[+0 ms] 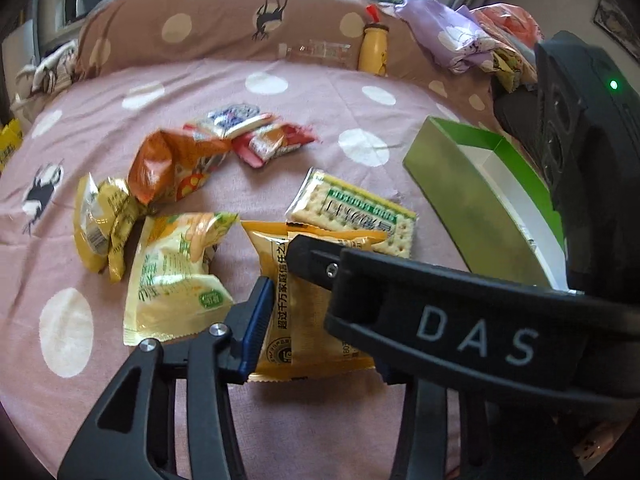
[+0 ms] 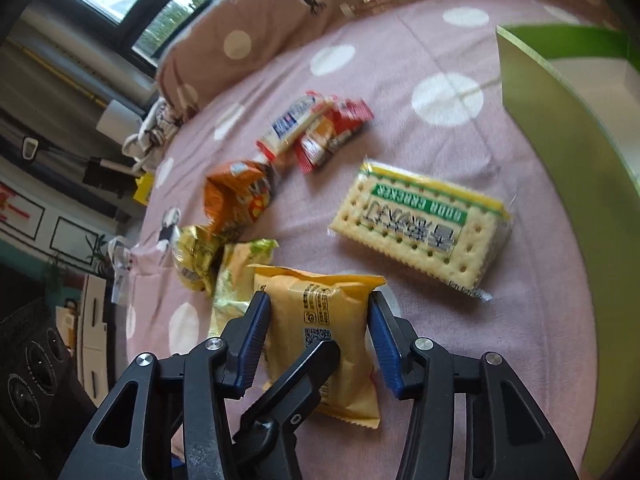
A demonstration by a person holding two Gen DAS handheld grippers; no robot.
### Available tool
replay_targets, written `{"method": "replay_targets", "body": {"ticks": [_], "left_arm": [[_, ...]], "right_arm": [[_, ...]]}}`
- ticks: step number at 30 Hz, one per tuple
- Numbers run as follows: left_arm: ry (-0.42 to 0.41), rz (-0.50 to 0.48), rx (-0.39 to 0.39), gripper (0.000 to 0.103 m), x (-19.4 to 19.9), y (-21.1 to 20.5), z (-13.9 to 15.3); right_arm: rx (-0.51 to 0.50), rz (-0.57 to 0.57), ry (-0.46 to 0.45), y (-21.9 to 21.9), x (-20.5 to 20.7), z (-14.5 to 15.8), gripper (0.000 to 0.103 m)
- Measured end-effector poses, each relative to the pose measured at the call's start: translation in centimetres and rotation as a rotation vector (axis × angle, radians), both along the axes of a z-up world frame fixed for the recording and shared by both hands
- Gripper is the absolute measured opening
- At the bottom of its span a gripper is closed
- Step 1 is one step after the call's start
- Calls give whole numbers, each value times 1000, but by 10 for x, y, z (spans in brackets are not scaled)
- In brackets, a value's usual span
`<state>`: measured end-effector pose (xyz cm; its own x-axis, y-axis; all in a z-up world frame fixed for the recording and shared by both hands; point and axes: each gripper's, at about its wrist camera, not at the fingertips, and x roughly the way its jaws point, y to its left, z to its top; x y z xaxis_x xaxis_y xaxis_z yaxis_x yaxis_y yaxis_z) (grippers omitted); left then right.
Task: Organize snacks
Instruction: 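Lift the yellow bread packet with the right gripper toward the green box, then lower the yellow packet into the box and open the right gripper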
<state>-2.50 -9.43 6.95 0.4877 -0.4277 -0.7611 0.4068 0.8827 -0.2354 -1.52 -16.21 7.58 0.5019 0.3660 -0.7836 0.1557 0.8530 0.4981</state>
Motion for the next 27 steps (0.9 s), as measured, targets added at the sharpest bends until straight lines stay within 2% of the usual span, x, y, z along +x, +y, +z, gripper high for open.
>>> {"method": "replay_targets", "body": {"ticks": [4, 11, 21, 27], "left_arm": [[-79, -24, -15, 43, -9, -11, 23], [-167, -103, -40, 43, -23, -43, 58], [-216, -282, -37, 42, -26, -115, 71], [-199, -403, -44, 40, -16, -158, 68]], "right_arm": [[-12, -28, -96, -11, -12, 27, 52], [56, -127, -242, -53, -40, 60, 52], [67, -330, -310, -118, -71, 69, 52], [61, -458, -327, -158, -81, 64, 52]]}}
